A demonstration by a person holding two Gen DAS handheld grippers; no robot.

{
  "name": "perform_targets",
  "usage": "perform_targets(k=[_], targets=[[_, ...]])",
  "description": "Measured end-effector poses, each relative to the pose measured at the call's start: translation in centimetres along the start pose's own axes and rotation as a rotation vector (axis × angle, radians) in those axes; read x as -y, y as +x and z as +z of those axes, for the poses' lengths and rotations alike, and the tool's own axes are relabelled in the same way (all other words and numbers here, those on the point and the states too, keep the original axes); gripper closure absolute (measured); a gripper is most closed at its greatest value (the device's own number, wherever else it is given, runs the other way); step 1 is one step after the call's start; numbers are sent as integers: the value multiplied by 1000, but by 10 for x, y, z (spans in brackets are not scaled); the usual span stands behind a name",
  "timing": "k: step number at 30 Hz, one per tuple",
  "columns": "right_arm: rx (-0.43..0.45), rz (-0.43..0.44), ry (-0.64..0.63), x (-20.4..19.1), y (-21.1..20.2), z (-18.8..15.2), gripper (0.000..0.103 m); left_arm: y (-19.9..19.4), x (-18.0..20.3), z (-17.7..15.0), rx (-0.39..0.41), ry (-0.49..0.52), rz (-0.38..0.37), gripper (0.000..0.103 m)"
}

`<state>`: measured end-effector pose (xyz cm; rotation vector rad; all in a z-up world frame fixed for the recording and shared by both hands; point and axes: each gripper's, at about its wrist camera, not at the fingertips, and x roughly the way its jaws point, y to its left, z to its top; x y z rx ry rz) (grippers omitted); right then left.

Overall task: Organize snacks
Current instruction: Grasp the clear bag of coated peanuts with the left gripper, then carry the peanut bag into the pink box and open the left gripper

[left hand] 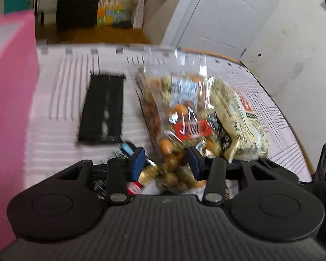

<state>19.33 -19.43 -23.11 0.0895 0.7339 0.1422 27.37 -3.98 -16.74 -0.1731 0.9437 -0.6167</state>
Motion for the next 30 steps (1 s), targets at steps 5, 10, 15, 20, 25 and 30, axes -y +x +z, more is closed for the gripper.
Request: perform_targets(k=[5, 10, 15, 20, 25, 30], targets=[[2, -47, -37, -11, 3, 2, 6, 1, 6, -3, -25, -8, -10, 70], [-56, -56, -49, -19, -8, 4, 10, -4, 24, -7, -92, 25, 19, 70], [-121, 12, 36, -21, -25, 7, 11, -22, 39, -10, -143, 47, 76, 68], [-164, 53, 51, -25, -49, 4, 11, -44, 53, -16, -190, 70, 99, 68], [-208, 117, 49, -26, -73, -8, 11, -66, 57, -30, -225, 49, 81, 68], [-203, 131, -12, -39, -94, -13, 11, -91, 63, -45, -207, 30, 72, 68]])
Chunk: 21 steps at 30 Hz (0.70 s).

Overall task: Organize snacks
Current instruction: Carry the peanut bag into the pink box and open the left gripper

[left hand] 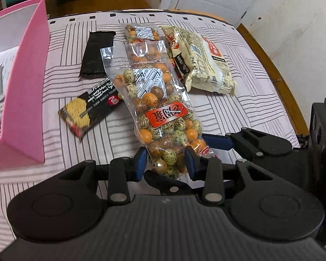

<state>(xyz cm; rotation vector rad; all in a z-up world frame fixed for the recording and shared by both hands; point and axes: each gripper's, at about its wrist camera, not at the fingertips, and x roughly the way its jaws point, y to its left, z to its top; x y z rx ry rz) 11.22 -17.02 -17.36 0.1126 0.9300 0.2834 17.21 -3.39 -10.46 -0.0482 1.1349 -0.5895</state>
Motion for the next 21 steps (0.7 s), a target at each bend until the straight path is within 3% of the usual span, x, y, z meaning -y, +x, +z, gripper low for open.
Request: perform_targets(k=[12, 21], targets=[[79, 4, -90, -38, -57, 0, 11, -70, 16, -20, 104, 4, 39, 67], [17, 45, -163, -63, -67, 22, 11, -102, 4, -21, 108, -86, 47, 66]])
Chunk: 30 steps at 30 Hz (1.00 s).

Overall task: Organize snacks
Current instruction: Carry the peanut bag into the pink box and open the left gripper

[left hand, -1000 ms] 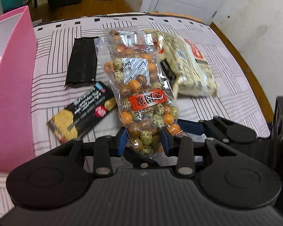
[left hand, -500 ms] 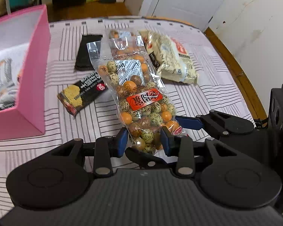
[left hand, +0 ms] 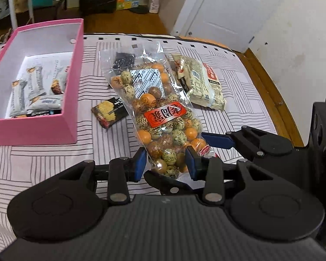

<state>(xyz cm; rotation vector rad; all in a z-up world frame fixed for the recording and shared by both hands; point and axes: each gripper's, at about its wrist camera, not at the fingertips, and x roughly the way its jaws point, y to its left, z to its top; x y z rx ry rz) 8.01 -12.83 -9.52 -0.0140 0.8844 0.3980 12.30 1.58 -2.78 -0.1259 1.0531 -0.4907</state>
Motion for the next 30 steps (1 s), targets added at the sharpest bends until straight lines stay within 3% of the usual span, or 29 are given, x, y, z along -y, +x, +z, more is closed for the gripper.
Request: perform_targets(k=[5, 10, 13, 22, 30], targets=[[36, -8, -118, -25, -3, 21, 11, -26, -22, 7, 55, -60, -11, 66], [100, -1, -266, -64, 24, 59, 11, -47, -62, 20, 161, -143, 72, 66], [107, 26, -287, -79, 53, 86, 11, -48, -95, 32, 197, -195, 96, 66], [21, 73, -314, -84, 140, 141, 11, 0, -179, 83, 182, -316, 116, 66], [-18, 93, -357, -84, 189, 160, 10, 34, -221, 99, 164, -391, 131, 66]])
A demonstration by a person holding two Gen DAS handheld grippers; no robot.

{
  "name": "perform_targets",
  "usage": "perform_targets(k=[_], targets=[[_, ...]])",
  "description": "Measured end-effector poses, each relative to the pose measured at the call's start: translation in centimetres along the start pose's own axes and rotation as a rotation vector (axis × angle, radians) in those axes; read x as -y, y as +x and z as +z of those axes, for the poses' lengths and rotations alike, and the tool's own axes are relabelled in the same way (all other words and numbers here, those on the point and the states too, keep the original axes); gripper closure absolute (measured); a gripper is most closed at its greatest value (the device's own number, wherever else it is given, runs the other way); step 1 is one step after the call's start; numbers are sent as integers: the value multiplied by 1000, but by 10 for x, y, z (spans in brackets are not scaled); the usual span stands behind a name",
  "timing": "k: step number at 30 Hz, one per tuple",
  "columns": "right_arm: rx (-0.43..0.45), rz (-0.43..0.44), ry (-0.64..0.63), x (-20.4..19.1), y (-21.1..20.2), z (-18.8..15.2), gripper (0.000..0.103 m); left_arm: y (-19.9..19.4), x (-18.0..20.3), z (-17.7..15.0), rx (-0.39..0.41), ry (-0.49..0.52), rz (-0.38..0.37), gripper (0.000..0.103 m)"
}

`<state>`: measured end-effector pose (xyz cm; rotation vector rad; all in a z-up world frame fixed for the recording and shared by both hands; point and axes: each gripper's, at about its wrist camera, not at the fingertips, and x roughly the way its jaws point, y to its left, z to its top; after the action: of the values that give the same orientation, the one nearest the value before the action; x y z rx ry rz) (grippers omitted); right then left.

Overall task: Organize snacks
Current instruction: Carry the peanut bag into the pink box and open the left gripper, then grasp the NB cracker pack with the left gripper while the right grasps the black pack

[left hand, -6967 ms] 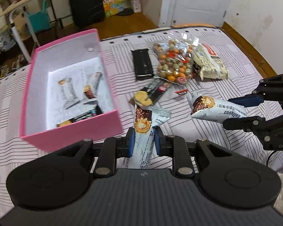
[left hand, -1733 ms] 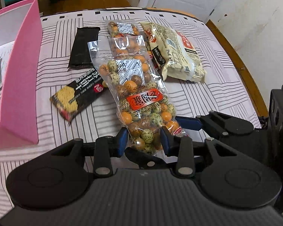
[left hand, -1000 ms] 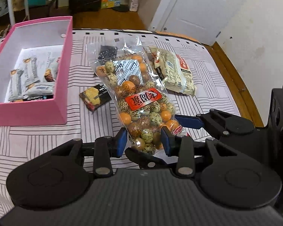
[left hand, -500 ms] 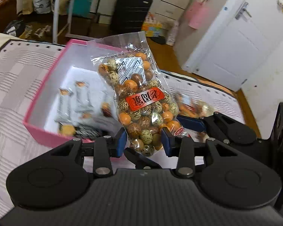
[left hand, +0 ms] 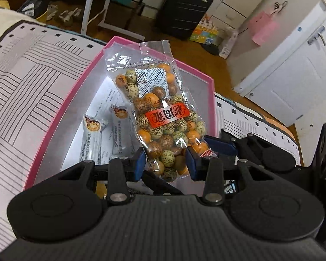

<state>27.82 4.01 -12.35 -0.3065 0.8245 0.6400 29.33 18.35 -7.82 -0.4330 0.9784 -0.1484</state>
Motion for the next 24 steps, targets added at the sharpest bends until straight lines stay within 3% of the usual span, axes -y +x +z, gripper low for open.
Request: perform_targets(k=[6, 9, 13, 16, 19, 24], targets=[[-36, -18, -101, 1, 19, 0, 7, 30, -19, 5, -45, -107, 10, 65], [6, -48, -140, -1, 3, -6, 7, 27, -13, -1, -11, -26, 108, 65], [64, -37, -167, -1, -41, -22, 6, 4, -2, -9, 19, 48, 130, 62], [104, -1, -118, 11, -79, -34, 6, -19, 14, -16, 42, 135, 151, 62], [145, 17, -45, 29, -113, -48, 6, -40, 32, -23, 50, 200, 147, 62], [178, 0, 85, 75, -151, -71, 7, -63, 67, -41, 61, 328, 70, 62]])
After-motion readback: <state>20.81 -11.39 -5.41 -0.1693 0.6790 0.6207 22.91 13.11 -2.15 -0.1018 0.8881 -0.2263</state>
